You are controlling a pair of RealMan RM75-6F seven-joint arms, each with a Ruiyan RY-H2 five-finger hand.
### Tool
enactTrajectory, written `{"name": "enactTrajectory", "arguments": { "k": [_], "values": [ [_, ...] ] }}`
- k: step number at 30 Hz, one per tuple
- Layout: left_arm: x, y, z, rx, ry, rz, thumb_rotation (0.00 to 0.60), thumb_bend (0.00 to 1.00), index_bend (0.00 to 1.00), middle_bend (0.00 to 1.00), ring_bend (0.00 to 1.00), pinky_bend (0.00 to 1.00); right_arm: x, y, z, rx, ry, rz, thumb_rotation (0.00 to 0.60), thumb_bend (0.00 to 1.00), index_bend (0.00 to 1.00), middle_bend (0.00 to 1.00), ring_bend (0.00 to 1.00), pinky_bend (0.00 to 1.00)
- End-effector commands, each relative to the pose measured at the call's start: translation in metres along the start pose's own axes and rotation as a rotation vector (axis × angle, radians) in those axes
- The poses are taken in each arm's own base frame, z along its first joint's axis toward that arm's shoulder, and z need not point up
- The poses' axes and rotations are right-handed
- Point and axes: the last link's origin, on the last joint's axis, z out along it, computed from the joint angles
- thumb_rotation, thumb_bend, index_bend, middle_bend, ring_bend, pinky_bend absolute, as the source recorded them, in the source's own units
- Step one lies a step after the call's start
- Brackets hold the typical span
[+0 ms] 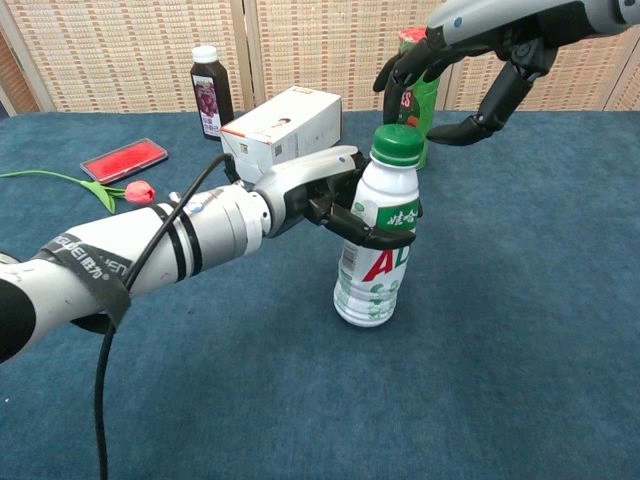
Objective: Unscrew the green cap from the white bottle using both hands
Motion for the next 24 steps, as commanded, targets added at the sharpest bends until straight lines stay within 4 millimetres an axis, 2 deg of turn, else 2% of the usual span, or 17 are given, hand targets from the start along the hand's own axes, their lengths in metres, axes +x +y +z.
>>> {"name": "enactTrajectory", "arguments": {
  "k": [1, 14, 24],
  "values": [
    [0.0001, -0.0003, 0.0006, -0.005, -0.014, 0.012, 0.600, 0.92, 0.76, 0.91, 0.57, 0.94, 0.0007, -0.0008, -0.0003, 0.013, -0.008, 0.011, 0.496, 0.40, 0.29, 0.00, 0.00, 0.00],
    [0.0009, -0.0022, 0.0061, -0.004, -0.041, 0.025, 0.600, 0.94, 0.76, 0.91, 0.57, 0.94, 0.0000, -0.0028, -0.0052, 0.037, -0.031, 0.015, 0.498, 0.40, 0.32, 0.00, 0.00, 0.00],
    [0.0041, -0.0058, 0.0071, -0.004, -0.045, 0.031, 0.600, 0.94, 0.76, 0.91, 0.57, 0.94, -0.0017, -0.0060, -0.0073, 0.069, -0.054, 0.066, 0.497, 0.51, 0.43, 0.00, 0.00, 0.00]
  ]
}}
